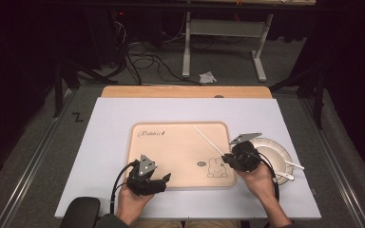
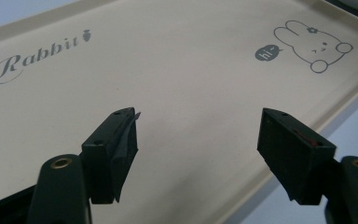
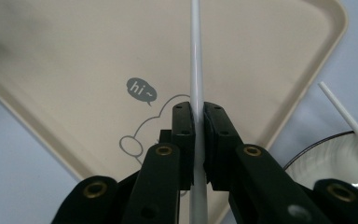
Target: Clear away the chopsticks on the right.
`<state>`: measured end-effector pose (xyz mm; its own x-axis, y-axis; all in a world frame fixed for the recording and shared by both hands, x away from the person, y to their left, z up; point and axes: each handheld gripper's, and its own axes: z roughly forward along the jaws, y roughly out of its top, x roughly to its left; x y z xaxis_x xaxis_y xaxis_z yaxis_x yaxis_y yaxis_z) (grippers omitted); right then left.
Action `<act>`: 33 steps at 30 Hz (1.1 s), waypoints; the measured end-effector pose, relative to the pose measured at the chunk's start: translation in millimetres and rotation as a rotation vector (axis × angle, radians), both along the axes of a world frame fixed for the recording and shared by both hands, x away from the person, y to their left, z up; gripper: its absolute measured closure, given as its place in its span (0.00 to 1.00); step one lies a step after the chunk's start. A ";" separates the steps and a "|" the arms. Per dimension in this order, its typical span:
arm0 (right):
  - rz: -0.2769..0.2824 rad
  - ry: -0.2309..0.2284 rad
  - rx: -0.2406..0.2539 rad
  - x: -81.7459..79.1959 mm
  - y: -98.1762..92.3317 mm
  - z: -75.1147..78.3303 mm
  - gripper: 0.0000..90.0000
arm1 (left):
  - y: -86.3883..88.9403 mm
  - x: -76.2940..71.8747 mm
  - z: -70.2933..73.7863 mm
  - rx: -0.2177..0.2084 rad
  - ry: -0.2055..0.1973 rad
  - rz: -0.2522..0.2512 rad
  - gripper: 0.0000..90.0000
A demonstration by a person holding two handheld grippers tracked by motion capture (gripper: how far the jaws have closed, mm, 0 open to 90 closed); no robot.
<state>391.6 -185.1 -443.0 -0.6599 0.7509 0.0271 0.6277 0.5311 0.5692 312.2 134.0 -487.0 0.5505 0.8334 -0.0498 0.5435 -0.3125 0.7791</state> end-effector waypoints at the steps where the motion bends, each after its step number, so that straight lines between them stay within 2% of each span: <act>1: 0.000 0.000 0.000 0.0 0.0 0.0 0.95 | 0.0 0.0 0.0 0.000 0.000 0.000 0.32; 5: -0.001 0.016 -0.021 6.9 6.7 -6.8 0.95 | 3.9 -3.5 -0.1 0.001 0.000 0.021 0.32; 6: -0.004 0.025 -0.047 10.5 11.2 -10.4 0.95 | 4.7 -4.3 -0.1 0.000 -0.001 0.028 0.32; 12: -0.004 0.053 -0.080 18.4 20.1 -18.8 0.95 | 10.1 -8.8 0.4 0.000 -0.003 0.053 0.32; 17: -0.016 0.076 -0.134 27.3 26.7 -29.9 0.94 | 13.3 -12.5 0.7 -0.001 -0.005 0.070 0.32; 23: -0.018 0.102 -0.152 29.8 32.2 -37.6 0.93 | 14.2 -13.8 0.8 -0.004 -0.006 0.077 0.32; 27: -0.015 0.108 -0.164 30.0 34.3 -39.0 0.90 | 14.9 -14.1 1.1 -0.005 -0.006 0.078 0.32; 28: -0.011 0.103 -0.179 29.7 35.7 -39.1 0.90 | 15.0 -14.1 1.2 -0.006 -0.009 0.077 0.32; 33: -0.014 0.101 -0.184 29.8 35.7 -39.6 0.93 | 15.0 -14.4 1.5 -0.006 -0.011 0.077 0.32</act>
<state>421.4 -149.4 -482.6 -0.6499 0.7586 -0.0461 0.6850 0.6110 0.3968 297.8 149.0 -485.5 0.4849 0.8732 -0.0488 0.5572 -0.2655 0.7868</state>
